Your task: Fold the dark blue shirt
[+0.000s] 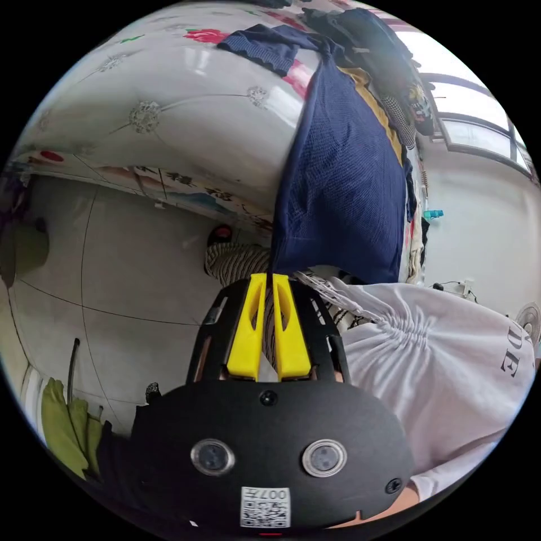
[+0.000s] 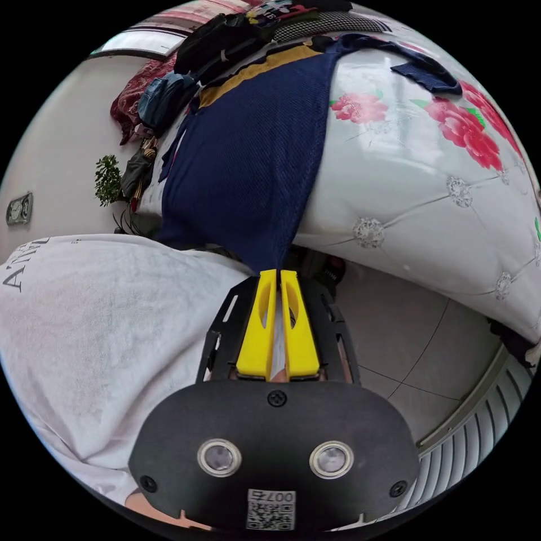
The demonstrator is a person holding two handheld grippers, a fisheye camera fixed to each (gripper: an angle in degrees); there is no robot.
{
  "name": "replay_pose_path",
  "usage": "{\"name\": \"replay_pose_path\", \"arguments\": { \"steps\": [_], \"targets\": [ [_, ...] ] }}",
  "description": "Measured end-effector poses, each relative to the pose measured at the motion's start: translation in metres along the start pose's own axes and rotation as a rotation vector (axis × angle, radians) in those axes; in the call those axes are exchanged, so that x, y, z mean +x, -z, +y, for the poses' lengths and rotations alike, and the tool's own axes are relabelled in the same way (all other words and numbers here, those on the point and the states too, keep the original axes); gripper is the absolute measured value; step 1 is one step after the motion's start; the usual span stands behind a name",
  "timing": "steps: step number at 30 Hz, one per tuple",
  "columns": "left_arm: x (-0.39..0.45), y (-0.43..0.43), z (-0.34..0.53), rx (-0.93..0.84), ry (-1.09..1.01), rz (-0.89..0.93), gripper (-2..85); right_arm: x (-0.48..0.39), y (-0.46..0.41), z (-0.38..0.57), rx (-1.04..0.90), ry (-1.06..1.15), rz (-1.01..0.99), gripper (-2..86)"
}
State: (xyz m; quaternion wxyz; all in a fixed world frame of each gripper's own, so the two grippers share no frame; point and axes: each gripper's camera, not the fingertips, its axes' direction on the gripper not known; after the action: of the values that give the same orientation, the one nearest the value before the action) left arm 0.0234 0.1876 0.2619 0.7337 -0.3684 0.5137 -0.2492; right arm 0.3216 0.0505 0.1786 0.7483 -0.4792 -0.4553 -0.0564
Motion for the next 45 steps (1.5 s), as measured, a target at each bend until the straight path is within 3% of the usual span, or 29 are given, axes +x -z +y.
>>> {"name": "replay_pose_path", "arguments": {
  "steps": [6, 14, 21, 32, 37, 41, 45],
  "targets": [
    [0.012, 0.05, -0.038, 0.106, -0.141, -0.151, 2.8, -0.01, 0.047, -0.035, 0.2, -0.056, 0.137, 1.4],
    [0.094, 0.102, -0.209, 0.231, -0.463, -0.154, 5.2, -0.064, 0.103, -0.175, 0.421, 0.057, 0.197, 3.3],
    [0.16, 0.081, -0.314, 0.226, -0.601, -0.24, 5.1, -0.09, 0.113, -0.305, 0.378, 0.184, 0.279, 4.2],
    [0.188, -0.031, -0.473, 0.108, -0.66, -0.331, 6.8, -0.044, 0.064, -0.463, 0.213, 0.358, 0.378, 6.0],
    [0.178, -0.107, -0.486, -0.012, -0.714, -0.43, 8.1, -0.032, 0.026, -0.449, 0.1, 0.41, 0.354, 5.5],
    [0.176, -0.128, -0.429, 0.096, -0.845, -0.567, 7.3, -0.058, 0.017, -0.375, 0.13, 0.499, 0.385, 4.7],
    [0.16, -0.135, -0.401, 0.148, -0.834, -0.548, 5.4, -0.07, 0.001, -0.329, 0.018, 0.518, 0.364, 4.4]
  ]
}}
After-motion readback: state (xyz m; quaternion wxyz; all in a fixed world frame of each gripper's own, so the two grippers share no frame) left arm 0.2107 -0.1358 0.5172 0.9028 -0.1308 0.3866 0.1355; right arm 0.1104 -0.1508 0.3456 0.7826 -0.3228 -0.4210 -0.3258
